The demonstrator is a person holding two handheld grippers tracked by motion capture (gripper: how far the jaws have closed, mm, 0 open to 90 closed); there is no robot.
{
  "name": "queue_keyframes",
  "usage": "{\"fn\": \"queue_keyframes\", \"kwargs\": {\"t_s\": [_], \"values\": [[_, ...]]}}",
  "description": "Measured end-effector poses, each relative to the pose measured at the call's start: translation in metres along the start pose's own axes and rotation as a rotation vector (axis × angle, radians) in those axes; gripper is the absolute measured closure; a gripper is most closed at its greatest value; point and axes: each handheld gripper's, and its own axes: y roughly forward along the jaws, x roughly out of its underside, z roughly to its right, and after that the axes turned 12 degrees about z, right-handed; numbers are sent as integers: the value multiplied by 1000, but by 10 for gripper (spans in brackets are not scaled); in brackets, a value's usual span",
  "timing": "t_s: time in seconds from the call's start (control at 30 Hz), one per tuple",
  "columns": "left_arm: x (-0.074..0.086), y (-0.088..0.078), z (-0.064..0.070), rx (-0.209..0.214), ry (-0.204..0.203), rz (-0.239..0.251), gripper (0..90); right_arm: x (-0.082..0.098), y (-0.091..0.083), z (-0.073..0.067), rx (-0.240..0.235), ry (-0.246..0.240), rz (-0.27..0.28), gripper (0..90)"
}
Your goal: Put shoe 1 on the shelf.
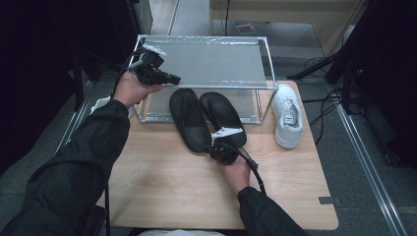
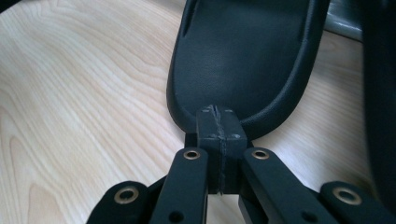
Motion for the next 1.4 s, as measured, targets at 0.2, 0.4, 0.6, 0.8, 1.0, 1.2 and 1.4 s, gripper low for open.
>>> {"fn": "queue_keyframes", "kwargs": {"t_s": [0.2,0.4,0.6,0.8,1.0,1.2,1.4], "values": [[1,0,-1,2,-6,2,895,-8,14,-7,-3,13,21,900],[1,0,-4,17,-25,6,896,-22,27,-10,-15,27,40,900],[2,0,-4,20,-33,17,896,-39,45,-11,-6,43,32,900],[3,0,-4,19,-34,20,898,-45,61,-5,6,81,52,900],[3,0,-4,16,-33,20,898,-54,71,-1,43,78,49,900],[2,0,-2,7,-29,14,898,-62,84,3,50,87,38,900],[2,0,-4,18,-34,15,898,-68,88,6,42,80,21,900]]}}
